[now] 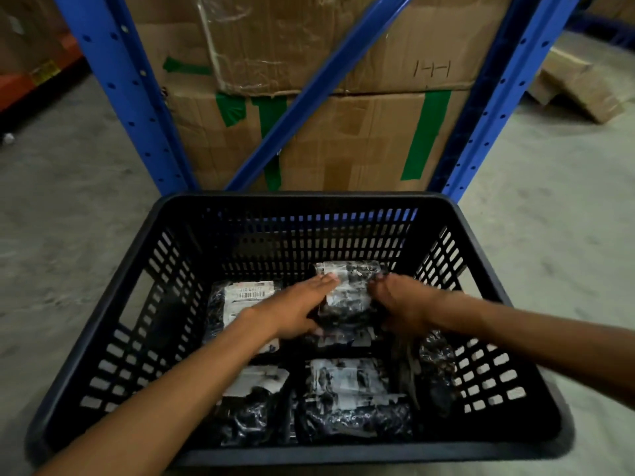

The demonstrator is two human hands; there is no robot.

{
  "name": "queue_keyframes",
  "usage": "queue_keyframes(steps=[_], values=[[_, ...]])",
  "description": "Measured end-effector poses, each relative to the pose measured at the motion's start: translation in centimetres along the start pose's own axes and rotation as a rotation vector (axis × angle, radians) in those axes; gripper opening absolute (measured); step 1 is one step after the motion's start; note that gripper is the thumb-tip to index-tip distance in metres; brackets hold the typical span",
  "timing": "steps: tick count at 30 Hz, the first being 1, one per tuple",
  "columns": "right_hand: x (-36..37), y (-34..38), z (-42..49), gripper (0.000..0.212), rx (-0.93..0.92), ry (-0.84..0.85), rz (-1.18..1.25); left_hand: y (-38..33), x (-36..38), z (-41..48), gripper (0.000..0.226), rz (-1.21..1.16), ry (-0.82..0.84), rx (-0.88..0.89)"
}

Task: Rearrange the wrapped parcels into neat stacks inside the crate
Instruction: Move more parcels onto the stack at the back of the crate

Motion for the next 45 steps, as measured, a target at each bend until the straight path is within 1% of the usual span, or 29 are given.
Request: queue_keyframes(steps=[2,3,5,7,8,10,12,13,14,16,18,19,20,22,23,25,27,28,29,31,32,33,35,37,38,40,41,42,45], values=[[-3.0,-1.9,-0.6,0.026,-0.032,-0.062,0.142,1.0,-2.1,-0.7,0.072,-0.298,0.042,-0.014],[-4.5,-2.8,-1.0,0.023,-0.031,-0.096,0.257,1.2,-3.4,-1.5,0.06,-0.412,0.042,-0.012],[-6.6,-4.2,-1.8,0.023,-0.005,-0.165,0.583,1.7,-5.8,-3.2,0.046,-0.563,0.007,-0.024],[-7.6,-4.4,-2.3,0.027,0.016,-0.281,0.99,2.4,-8.0,-4.7,0.041,-0.761,-0.072,-0.045],[-7.4,-4.1,-2.2,0.028,0.042,-0.332,1.203,2.9,-8.7,-5.4,0.041,-0.92,-0.116,-0.089],[-5.8,-2.5,-1.3,0.035,0.144,-0.339,1.543,4.0,-8.8,-6.3,0.044,-1.214,-0.185,-0.203],[-3.8,0.0,-0.1,0.045,0.32,-0.273,1.741,5.3,-7.6,-6.8,0.049,-1.305,-0.239,-0.369],[-3.0,1.4,0.4,0.045,0.393,-0.233,1.764,5.9,-6.5,-7.2,0.049,-1.331,-0.24,-0.465],[-2.3,2.6,0.9,0.041,0.433,-0.188,1.741,6.6,-5.3,-7.6,0.047,-1.377,-0.221,-0.561],[-1.0,4.7,1.9,0.031,0.422,-0.1,1.638,7.1,-3.3,-8.7,0.036,-1.491,-0.136,-0.676],[-0.1,5.9,2.9,0.029,0.387,-0.069,1.532,7.5,-2.3,-9.7,0.024,-1.531,-0.042,-0.701],[0.1,6.2,3.5,0.029,0.382,-0.087,1.502,7.9,-2.4,-10.0,0.019,-1.51,-0.032,-0.705],[0.1,6.4,4.0,0.028,0.381,-0.113,1.5,8.7,-2.5,-10.1,0.024,-1.483,-0.052,-0.716],[-0.5,7.0,5.1,0.025,0.369,-0.183,1.56,10.3,-2.9,-10.1,0.048,-1.399,-0.124,-0.739],[-0.8,7.2,5.9,0.026,0.354,-0.216,1.592,11.1,-3.1,-10.0,0.056,-1.366,-0.162,-0.742],[-1.4,7.7,7.5,0.028,0.318,-0.266,1.625,12.7,-3.7,-9.7,0.06,-1.313,-0.239,-0.735],[-1.6,8.1,9.5,0.024,0.287,-0.309,1.624,14.4,-4.3,-9.2,0.056,-1.248,-0.309,-0.729],[-1.4,8.3,10.4,0.025,0.275,-0.321,1.599,15.1,-4.8,-8.9,0.053,-1.171,-0.347,-0.722],[-0.8,8.5,11.4,0.026,0.277,-0.322,1.56,15.7,-5.2,-8.6,0.051,-1.042,-0.379,-0.72],[0.7,8.9,13.2,0.033,0.275,-0.274,1.446,16.0,-5.4,-8.0,0.047,-0.709,-0.373,-0.722],[1.6,8.9,14.1,0.044,0.266,-0.242,1.374,15.6,-5.0,-7.7,0.044,-0.574,-0.347,-0.721],[2.4,8.8,15.1,0.059,0.247,-0.223,1.299,15.4,-4.1,-7.3,0.043,-0.487,-0.308,-0.721],[4.7,7.3,17.5,0.084,0.218,-0.215,1.199,15.3,-3.0,-6.6,0.046,-0.408,-0.274,-0.717],[4.4,7.2,17.9,0.088,0.211,-0.225,1.133,15.2,-3.1,-6.5,0.047,-0.391,-0.246,-0.715],[3.0,7.8,16.6,0.088,0.218,-0.208,1.043,15.1,-3.3,-6.8,0.048,-0.373,-0.217,-0.712],[1.1,8.5,14.2,0.097,0.228,-0.177,0.77,14.0,-4.0,-7.7,0.056,-0.275,-0.131,-0.697],[0.2,8.8,12.9,0.1,0.201,-0.192,0.64,13.1,-4.4,-8.4,0.062,-0.205,-0.076,-0.67],[-0.5,9.2,11.3,0.099,0.142,-0.215,0.56,12.0,-4.8,-9.3,0.067,-0.123,-0.033,-0.631],[-2.1,11.0,5.9,0.096,-0.135,-0.284,0.369,8.9,-5.7,-12.7,0.067,0.102,0.1,-0.475]])
Point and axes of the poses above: each hand's wrist, its own z-axis towards the middle knuckle, its own x-axis out of the palm, y = z × x, the point moved 6 cm from there along z, towards the middle knuckle, and after that the axes turned 8 degrees about -x, right-handed, at the moved point
